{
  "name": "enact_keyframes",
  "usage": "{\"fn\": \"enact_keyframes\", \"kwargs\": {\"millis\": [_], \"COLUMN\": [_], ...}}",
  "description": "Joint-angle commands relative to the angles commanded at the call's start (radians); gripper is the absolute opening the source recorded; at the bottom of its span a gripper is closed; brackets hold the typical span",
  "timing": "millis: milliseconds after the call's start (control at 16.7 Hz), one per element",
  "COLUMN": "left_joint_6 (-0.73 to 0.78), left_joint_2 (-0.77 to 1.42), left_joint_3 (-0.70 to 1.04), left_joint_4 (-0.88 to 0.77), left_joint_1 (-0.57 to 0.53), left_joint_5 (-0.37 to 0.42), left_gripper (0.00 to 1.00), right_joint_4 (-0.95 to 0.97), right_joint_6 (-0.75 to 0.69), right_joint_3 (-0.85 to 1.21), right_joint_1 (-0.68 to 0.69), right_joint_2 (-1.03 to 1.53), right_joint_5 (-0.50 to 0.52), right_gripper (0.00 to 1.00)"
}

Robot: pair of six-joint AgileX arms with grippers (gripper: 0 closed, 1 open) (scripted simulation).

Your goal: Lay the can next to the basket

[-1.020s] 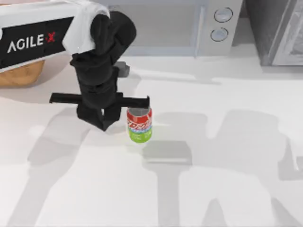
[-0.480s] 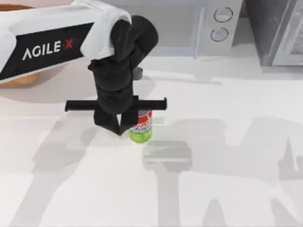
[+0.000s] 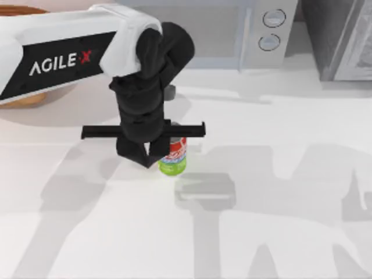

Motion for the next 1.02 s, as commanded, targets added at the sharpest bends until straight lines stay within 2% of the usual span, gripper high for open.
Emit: {"fn": "enact_keyframes", "kwargs": {"millis": [60, 840, 1020], "left_joint_6": [0.000, 0.000, 0.000], "left_joint_2": [0.000, 0.000, 0.000], "left_joint_3": [0.000, 0.000, 0.000], "left_joint_4": [0.000, 0.000, 0.000], "left_joint_1": [0.000, 0.000, 0.000], "left_joint_5": [0.000, 0.000, 0.000], "left_gripper": [0.00, 0.98, 1.00], "right_joint_4": [0.000, 0.000, 0.000], "right_joint_6": [0.000, 0.000, 0.000], "right_joint_3": [0.000, 0.000, 0.000], "right_joint_1": [0.000, 0.000, 0.000], "right_joint_2": [0.000, 0.000, 0.000], "right_joint_5": [0.000, 0.000, 0.000], "right_gripper": [1.00, 1.00, 1.00]}}
